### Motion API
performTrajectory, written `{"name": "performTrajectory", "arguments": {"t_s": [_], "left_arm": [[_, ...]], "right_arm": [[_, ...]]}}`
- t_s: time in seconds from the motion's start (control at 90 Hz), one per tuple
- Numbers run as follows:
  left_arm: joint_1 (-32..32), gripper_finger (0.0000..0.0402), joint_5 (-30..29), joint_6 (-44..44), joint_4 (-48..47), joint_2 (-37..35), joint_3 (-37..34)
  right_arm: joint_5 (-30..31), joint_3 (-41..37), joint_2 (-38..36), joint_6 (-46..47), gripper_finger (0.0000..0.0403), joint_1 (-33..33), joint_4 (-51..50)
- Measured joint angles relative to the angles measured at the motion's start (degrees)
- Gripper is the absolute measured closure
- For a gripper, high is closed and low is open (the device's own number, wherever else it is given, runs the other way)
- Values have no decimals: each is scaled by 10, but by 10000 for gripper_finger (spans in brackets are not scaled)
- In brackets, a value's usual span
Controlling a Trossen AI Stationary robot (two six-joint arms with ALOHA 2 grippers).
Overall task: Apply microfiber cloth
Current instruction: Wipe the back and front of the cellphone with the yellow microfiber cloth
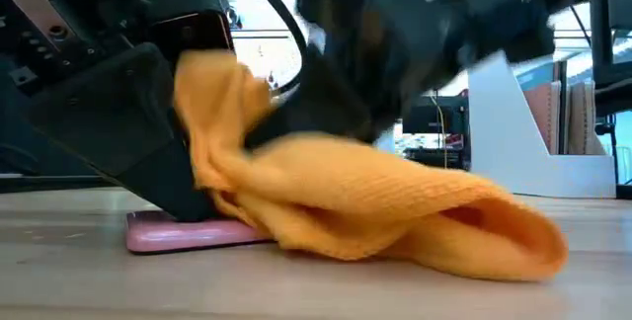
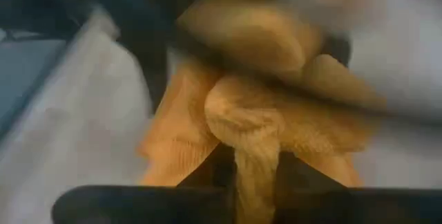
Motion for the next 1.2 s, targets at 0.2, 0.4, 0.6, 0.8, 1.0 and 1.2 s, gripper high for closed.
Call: {"name": "performTrajectory", "arguments": {"t_s": [0.2,0.4,0.6,0.8,1.0,1.2], "left_arm": [[0,395,0,0,0,0,0],[0,395,-5,-2,0,0,0],[-1,395,-6,-2,0,0,0],[-1,395,-5,-2,0,0,0],[-1,395,-7,-2,0,0,0],[-1,395,-7,-2,1,0,0]], "right_arm": [[-44,5,17,25,390,-6,-24],[-45,8,-9,23,390,-5,-153],[-15,6,-50,10,390,-4,-265],[-2,3,-93,10,390,-5,-381],[31,-5,-148,28,390,9,-481],[34,-1,-165,-4,390,21,-299]]}}
